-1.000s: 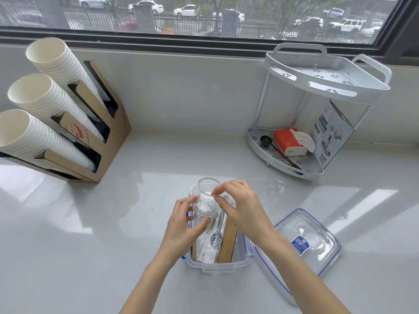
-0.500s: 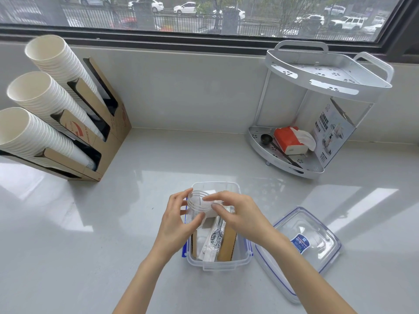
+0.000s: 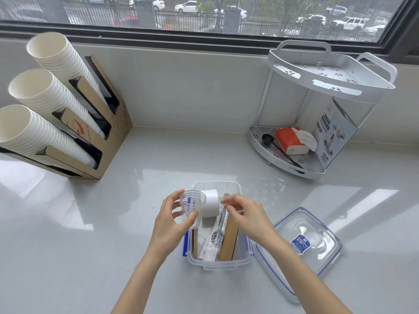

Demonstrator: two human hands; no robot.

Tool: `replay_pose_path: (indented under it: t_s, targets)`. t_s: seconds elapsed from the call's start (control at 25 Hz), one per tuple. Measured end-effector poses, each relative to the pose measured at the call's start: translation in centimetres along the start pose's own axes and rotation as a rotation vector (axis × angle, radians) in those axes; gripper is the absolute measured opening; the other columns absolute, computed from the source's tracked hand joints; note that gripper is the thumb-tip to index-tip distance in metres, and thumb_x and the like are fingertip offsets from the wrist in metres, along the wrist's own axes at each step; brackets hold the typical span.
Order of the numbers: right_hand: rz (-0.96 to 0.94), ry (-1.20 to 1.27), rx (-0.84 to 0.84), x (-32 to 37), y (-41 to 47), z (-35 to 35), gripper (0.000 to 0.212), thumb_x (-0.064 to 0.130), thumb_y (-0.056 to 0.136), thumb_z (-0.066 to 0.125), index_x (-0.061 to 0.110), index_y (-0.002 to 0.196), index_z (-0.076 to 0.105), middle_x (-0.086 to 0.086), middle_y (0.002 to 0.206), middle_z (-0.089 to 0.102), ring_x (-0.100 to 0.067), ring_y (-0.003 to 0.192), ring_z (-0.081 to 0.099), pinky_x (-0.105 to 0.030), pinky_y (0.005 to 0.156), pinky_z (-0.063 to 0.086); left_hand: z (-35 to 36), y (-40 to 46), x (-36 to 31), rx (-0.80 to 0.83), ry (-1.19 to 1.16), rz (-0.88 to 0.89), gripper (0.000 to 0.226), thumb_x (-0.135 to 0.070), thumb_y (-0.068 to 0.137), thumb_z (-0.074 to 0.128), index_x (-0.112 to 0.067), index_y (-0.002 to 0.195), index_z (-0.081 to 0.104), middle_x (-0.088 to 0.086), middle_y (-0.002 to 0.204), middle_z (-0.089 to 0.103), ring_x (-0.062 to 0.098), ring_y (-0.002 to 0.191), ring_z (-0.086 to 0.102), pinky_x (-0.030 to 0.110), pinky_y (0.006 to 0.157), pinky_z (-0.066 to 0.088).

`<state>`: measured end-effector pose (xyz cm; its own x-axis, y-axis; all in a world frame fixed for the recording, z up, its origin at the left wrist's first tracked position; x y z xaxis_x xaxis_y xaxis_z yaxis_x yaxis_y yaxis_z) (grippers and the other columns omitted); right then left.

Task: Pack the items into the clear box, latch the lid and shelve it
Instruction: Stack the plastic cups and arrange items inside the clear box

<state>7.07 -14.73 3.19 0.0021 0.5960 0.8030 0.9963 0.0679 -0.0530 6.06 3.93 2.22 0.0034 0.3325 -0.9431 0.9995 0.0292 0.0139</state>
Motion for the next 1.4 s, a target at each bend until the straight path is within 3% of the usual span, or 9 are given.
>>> replay_pose_path:
  t_s: [0.16, 0.36, 0.52, 0.68, 0.8, 0.92, 1.08, 1.2, 1.4]
  targets:
    - [-0.007, 0.025, 0.059, 0.2, -0.2, 1.2, 0.022, 0.014, 0.09, 0.051, 0.019, 0.109, 0.062, 0.003, 0.095, 0.063, -0.002, 0.078, 0.055, 0.005, 0.064, 0.039, 0.0, -0.3, 0.2, 0.009, -0.034, -0.016, 0.053, -0.015, 0.076, 0.068, -0.019, 0.122, 0.041, -0.003, 0.119, 0.051, 0.015, 0.107, 0.051, 0.024, 0.087, 0.042]
    - [-0.08, 0.073, 0.114, 2.0, -0.3, 2.4, 0.041, 0.028, 0.087, 0.058, 0.032, 0.126, 0.047, 0.01, 0.107, 0.054, 0.005, 0.081, 0.056, 0.001, 0.062, 0.042, 0.8, -0.6, 0.3, 0.061, -0.073, -0.047, 0.051, -0.021, 0.074, 0.068, -0.024, 0.118, 0.042, -0.008, 0.116, 0.052, 0.012, 0.106, 0.052, 0.027, 0.088, 0.046]
    - [-0.098, 0.032, 0.09, 1.9, -0.3, 2.6, 0.033, 0.032, 0.086, 0.059, 0.026, 0.119, 0.054, 0.009, 0.104, 0.055, 0.002, 0.083, 0.057, 0.0, 0.062, 0.041, 1.5, -0.5, 0.6, 0.12, -0.08, -0.07, 0.052, -0.025, 0.077, 0.066, -0.022, 0.123, 0.042, -0.009, 0.113, 0.055, 0.008, 0.102, 0.056, 0.021, 0.081, 0.051]
    - [-0.009, 0.071, 0.065, 0.9, -0.2, 2.3, 0.021, 0.029, 0.085, 0.06, 0.024, 0.106, 0.06, 0.006, 0.096, 0.058, 0.005, 0.074, 0.057, 0.001, 0.056, 0.043, 2.0, -0.5, 0.9, 0.158, -0.05, -0.061, 0.045, -0.023, 0.079, 0.064, -0.035, 0.117, 0.042, -0.022, 0.103, 0.056, -0.009, 0.088, 0.058, 0.005, 0.067, 0.048]
    - [0.038, 0.071, 0.067, 0.2, -0.2, 2.3, 0.015, 0.027, 0.086, 0.058, 0.024, 0.1, 0.062, 0.007, 0.088, 0.061, 0.006, 0.067, 0.057, 0.0, 0.054, 0.043, 2.5, -0.5, 1.1, 0.162, 0.063, -0.031, 0.034, -0.027, 0.081, 0.062, -0.033, 0.112, 0.049, -0.013, 0.107, 0.06, -0.006, 0.088, 0.059, 0.003, 0.068, 0.046]
    - [0.089, 0.048, 0.082, -0.5, 0.0, 2.4, 0.018, 0.028, 0.088, 0.056, 0.022, 0.104, 0.062, 0.007, 0.085, 0.061, 0.006, 0.067, 0.056, -0.004, 0.057, 0.042, 3.1, -0.5, 1.3, 0.171, 0.228, 0.002, 0.04, -0.037, 0.083, 0.056, -0.027, 0.121, 0.049, -0.008, 0.103, 0.061, 0.006, 0.084, 0.056, 0.009, 0.073, 0.042]
    - [0.128, -0.02, 0.115, -1.5, 0.0, 3.5, 0.023, 0.026, 0.088, 0.057, 0.015, 0.107, 0.062, 0.003, 0.085, 0.062, -0.003, 0.067, 0.057, -0.006, 0.059, 0.041, 3.9, -0.1, 1.5, 0.143, 0.493, 0.062, 0.033, -0.036, 0.09, 0.043, -0.025, 0.12, 0.052, -0.003, 0.115, 0.063, 0.016, 0.104, 0.047, 0.028, 0.089, 0.036]
    - [0.14, -0.041, 0.133, -1.8, -0.3, 4.4, 0.024, 0.025, 0.089, 0.056, 0.01, 0.107, 0.063, -0.007, 0.093, 0.069, -0.011, 0.075, 0.061, -0.013, 0.065, 0.048, 4.3, 0.0, 1.8, 0.144, 0.675, 0.077, 0.033, -0.039, 0.091, 0.039, -0.026, 0.117, 0.053, -0.007, 0.12, 0.06, 0.017, 0.11, 0.043, 0.027, 0.087, 0.031]
    - [0.163, -0.105, 0.171, -2.2, -0.1, 4.3, 0.026, 0.023, 0.09, 0.052, 0.01, 0.109, 0.063, -0.013, 0.098, 0.071, -0.021, 0.091, 0.066, -0.03, 0.083, 0.053, 4.9, 0.2, 2.0, 0.142, 0.888, 0.123, 0.036, -0.048, 0.089, 0.033, -0.032, 0.114, 0.054, -0.005, 0.11, 0.06, 0.018, 0.108, 0.041, 0.029, 0.083, 0.028]
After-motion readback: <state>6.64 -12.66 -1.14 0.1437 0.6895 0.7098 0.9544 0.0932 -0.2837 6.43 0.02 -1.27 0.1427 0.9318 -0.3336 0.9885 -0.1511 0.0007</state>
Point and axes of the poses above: each hand's wrist, its own y-axis towards the middle knuckle, its own z-axis out of the palm, x = y × z, the point moved 5 cm from there along y, towards the middle knuckle
